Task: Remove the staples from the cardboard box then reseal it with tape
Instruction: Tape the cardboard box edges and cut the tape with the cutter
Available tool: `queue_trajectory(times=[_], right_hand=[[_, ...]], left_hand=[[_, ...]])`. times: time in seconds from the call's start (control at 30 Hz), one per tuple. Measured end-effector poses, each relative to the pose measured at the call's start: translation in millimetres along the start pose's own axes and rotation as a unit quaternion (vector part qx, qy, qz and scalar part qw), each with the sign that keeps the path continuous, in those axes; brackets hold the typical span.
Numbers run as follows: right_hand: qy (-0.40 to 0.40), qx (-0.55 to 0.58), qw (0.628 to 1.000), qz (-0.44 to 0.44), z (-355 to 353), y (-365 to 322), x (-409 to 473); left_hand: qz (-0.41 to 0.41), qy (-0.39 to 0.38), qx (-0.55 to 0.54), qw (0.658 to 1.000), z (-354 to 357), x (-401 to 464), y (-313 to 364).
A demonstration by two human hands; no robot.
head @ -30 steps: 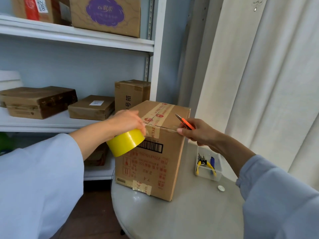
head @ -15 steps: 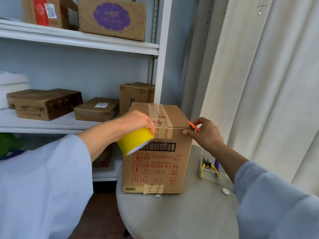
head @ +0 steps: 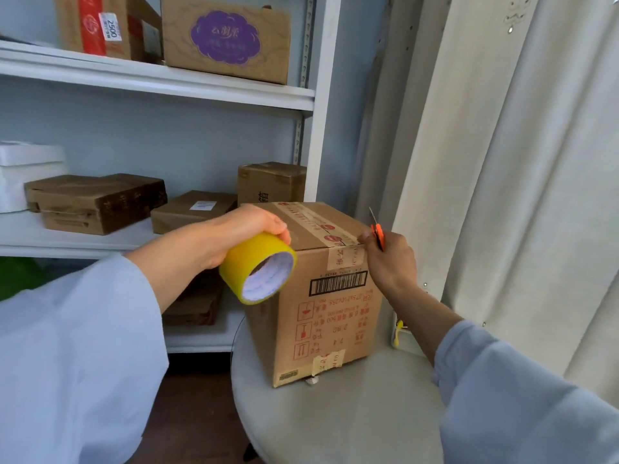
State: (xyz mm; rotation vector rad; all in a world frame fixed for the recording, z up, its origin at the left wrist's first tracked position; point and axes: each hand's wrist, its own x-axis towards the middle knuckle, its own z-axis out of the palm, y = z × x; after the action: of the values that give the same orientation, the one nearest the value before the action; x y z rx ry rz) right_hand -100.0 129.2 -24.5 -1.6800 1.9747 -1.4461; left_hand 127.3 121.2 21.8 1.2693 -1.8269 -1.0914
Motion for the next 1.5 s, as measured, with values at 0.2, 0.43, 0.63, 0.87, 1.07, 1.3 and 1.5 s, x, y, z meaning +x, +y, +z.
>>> queue_trajectory(times=[0.2,0.43,0.63,0.87,1.07,1.3,1.5], right_hand=[[-0.019,-0.008,1.0,-0.007,7.3,-5.8,-3.1],[-0.019,-0.031,0.999,-0.021,2.3,-11.6,-10.5],[-0.119,-0.048,0.986,-0.105,3.9,-13.6,-20.9],[-0.195,0.001,0.98,-0.051,-25.2,-5.9,-16.3],[-0.201,0.073,0.976,-0.041,-43.1,-22.5,-25.2],[-0.207,-0.048,0.973,-0.095,-35.2,-32.2,-28.0],[-0.097,-0.117,0.98,-0.13,-29.0,-36.3,-26.3]], left_hand=[[0.044,-0.046,0.06,0.996,29.3,2.3,-25.6],[0.035,-0.057,-0.043,0.997,25.9,5.1,-10.8],[0.004,-0.051,-0.076,0.996,38.4,0.1,-5.9],[-0.007,-0.085,0.002,0.996,58.3,-19.4,-4.1],[-0.007,-0.072,-0.033,0.997,73.6,-19.9,1.3],[-0.004,-0.074,-0.048,0.996,75.9,-25.3,4.3],[-0.056,-0.109,-0.142,0.982,80.8,-28.5,8.3]])
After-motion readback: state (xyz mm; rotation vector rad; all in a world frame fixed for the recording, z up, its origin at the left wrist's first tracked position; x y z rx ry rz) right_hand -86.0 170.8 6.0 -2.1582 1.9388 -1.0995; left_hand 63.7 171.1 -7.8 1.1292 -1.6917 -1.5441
